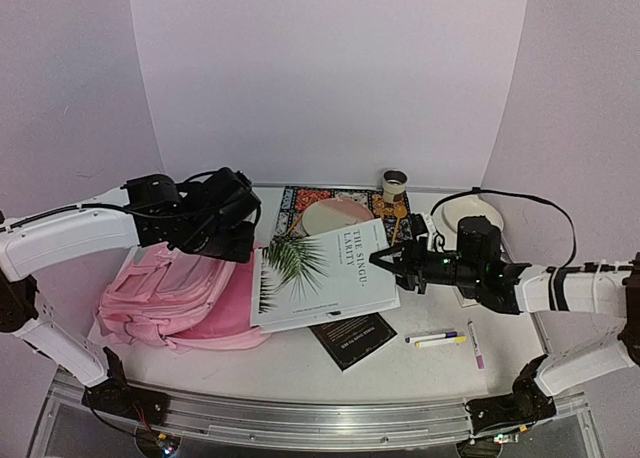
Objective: Pack the student bag
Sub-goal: Pick up the largest pocket of the bag from the student bag, then place the book in the largest pocket of the bag, then place the largest pocket of the bag in the student bag, then adjust the book at the center of the board.
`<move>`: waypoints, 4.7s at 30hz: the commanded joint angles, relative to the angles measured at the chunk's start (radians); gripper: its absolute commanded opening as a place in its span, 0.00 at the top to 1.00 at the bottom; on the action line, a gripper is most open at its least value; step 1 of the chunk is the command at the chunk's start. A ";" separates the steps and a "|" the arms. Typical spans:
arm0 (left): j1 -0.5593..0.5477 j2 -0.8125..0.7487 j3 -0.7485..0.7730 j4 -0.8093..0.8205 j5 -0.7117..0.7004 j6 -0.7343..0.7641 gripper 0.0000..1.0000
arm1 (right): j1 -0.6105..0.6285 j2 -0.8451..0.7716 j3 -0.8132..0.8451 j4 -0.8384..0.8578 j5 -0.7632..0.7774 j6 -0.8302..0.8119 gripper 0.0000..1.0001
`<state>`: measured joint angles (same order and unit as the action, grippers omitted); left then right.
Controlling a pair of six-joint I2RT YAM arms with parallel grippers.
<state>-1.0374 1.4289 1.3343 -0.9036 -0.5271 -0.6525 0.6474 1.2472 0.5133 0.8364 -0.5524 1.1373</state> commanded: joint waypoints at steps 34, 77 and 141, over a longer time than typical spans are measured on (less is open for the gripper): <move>-0.001 -0.127 0.040 0.224 0.232 0.031 1.00 | 0.350 0.714 0.624 0.239 0.460 0.228 0.70; 0.027 -0.131 -0.386 0.229 0.027 -0.007 0.93 | 0.391 0.506 0.505 -0.452 0.424 -0.364 0.11; -0.235 0.459 -0.172 0.553 0.339 -0.179 0.07 | 0.165 0.308 0.069 -0.512 0.282 -0.407 0.24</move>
<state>-1.3197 1.9550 1.2225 -0.4226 -0.2484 -0.7300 0.8127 1.5379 0.5827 0.3595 -0.2104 0.7459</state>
